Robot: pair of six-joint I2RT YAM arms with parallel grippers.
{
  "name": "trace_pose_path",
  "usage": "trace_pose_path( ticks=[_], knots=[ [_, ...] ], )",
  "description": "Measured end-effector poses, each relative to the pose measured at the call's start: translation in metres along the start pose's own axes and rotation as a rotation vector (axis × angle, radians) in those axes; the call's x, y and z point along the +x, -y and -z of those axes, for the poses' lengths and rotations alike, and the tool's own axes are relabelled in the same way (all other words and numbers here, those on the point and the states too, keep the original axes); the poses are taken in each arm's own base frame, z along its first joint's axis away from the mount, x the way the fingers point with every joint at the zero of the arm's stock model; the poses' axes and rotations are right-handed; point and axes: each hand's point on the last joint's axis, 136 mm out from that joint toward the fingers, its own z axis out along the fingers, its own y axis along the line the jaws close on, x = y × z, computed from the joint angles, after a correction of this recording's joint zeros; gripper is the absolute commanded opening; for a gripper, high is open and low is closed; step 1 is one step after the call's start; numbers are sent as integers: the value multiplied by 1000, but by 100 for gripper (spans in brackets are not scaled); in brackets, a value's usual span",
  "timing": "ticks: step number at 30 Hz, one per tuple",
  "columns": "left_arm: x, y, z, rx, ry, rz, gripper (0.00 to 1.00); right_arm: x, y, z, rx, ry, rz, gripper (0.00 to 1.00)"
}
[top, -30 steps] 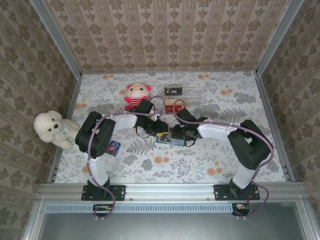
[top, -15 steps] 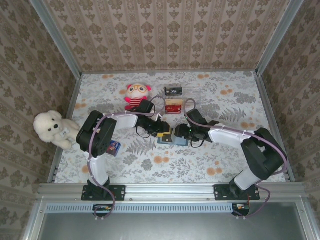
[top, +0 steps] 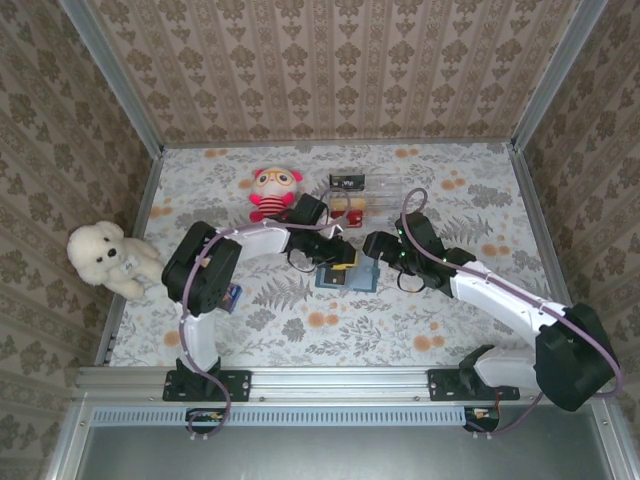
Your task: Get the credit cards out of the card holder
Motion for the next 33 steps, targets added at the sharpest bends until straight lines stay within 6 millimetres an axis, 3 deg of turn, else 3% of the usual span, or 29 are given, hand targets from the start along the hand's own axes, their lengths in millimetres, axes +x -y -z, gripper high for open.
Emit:
trace_pose_path(
  ticks=[8, 17, 20, 26, 30, 33],
  knots=[
    [2, -21, -21, -98, -35, 11, 14, 10, 18, -1, 53, -18, -16, 79],
    [1, -24, -19, -92, -43, 21, 17, 10, 19, -2, 56, -19, -33, 70],
    [-8, -18, -2, -69, -6, 18, 21, 12, 20, -4, 61, -30, -34, 65],
    [-35, 1, 61, -61, 160, -18, 39, 25, 18, -20, 63, -102, -31, 55],
    [-35, -23, 91, -123, 244, 37, 45, 33, 2, -32, 29, -140, -12, 47],
    [-27, -50, 97, -176, 253, 103, 46, 39, -13, -45, -7, -171, 1, 41]
  ],
)
